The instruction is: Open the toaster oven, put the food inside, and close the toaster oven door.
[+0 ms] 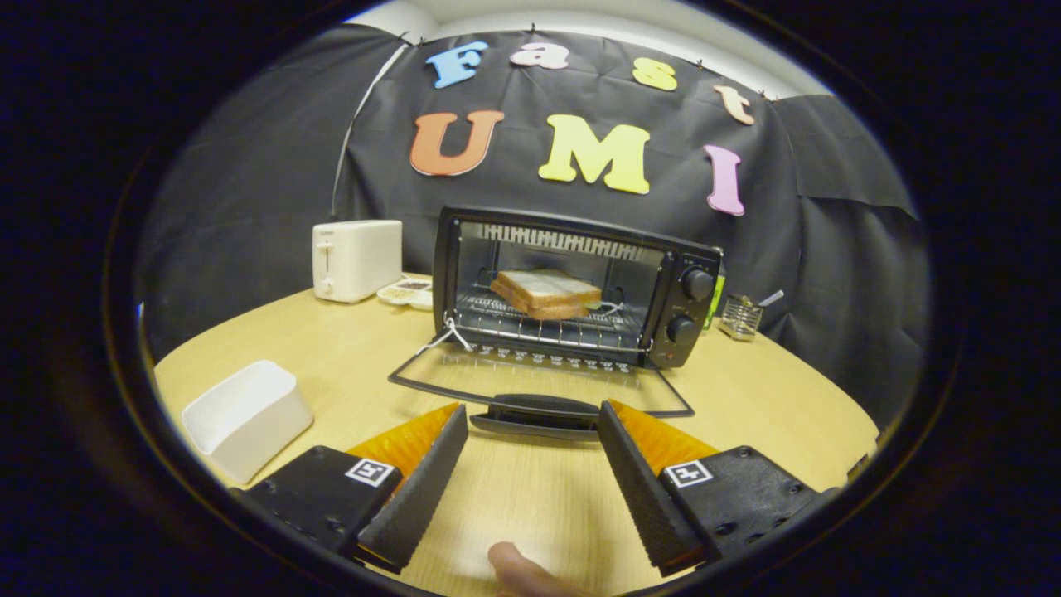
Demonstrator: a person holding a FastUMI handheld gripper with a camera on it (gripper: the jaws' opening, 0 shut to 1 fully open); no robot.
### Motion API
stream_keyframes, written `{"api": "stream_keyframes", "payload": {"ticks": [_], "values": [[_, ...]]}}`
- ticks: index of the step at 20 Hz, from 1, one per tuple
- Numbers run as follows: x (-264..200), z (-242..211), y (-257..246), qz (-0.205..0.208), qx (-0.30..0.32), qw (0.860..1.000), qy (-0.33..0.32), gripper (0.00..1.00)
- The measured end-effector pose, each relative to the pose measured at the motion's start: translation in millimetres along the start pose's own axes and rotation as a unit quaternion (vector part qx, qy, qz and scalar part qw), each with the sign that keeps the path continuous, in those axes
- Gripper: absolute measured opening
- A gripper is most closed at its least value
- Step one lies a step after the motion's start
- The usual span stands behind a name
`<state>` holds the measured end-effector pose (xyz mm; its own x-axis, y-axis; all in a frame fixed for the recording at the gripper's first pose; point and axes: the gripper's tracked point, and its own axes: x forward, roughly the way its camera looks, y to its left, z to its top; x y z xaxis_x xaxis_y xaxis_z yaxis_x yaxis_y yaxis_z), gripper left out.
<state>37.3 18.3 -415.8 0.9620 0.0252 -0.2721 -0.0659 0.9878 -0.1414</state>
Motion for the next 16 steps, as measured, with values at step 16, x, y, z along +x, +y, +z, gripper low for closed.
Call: {"api": "stream_keyframes", "payload": {"ticks": [16], "values": [[31,-31,-4,-0.003,0.095,0.987,0.130,1.00]]}}
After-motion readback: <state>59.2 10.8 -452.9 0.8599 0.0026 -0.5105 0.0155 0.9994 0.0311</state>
